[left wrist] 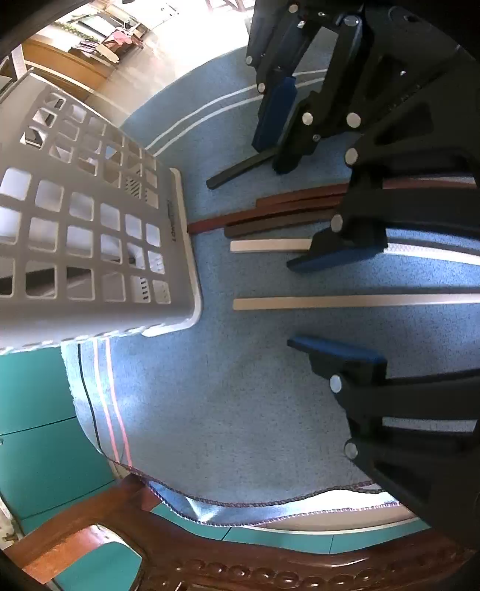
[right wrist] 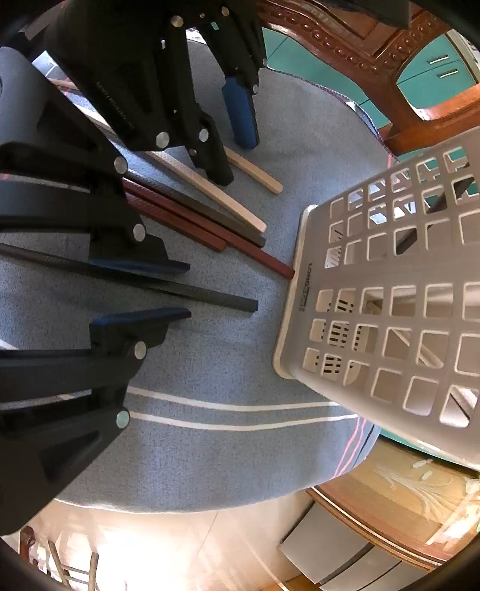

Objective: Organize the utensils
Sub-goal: 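Lift both held chopsticks and insert them into the white basket, then open both tools to release the chopsticks into the basket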

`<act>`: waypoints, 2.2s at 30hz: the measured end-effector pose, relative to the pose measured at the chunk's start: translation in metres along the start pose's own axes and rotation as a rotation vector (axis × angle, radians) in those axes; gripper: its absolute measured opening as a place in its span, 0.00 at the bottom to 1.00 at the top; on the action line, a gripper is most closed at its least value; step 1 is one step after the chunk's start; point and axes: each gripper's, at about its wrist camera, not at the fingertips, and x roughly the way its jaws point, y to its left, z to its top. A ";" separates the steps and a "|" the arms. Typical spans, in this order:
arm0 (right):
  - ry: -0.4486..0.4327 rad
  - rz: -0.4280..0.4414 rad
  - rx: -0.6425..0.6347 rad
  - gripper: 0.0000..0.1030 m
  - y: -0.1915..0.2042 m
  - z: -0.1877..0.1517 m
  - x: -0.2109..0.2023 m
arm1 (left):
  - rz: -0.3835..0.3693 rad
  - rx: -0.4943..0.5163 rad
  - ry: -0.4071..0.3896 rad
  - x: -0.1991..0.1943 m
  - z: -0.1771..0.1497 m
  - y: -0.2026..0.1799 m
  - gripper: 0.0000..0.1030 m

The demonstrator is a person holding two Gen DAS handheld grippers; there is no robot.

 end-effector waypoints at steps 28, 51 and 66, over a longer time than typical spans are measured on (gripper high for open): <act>-0.421 0.217 0.074 0.06 -0.051 -0.045 -0.187 | -0.070 0.028 -0.454 -0.184 -0.039 -0.009 0.07; -0.776 0.085 0.235 0.06 -0.087 0.058 -0.286 | -0.073 -0.209 -0.834 -0.273 0.072 0.037 0.07; -0.654 0.054 0.217 0.08 -0.081 0.033 -0.205 | -0.086 -0.235 -0.673 -0.180 0.050 0.047 0.11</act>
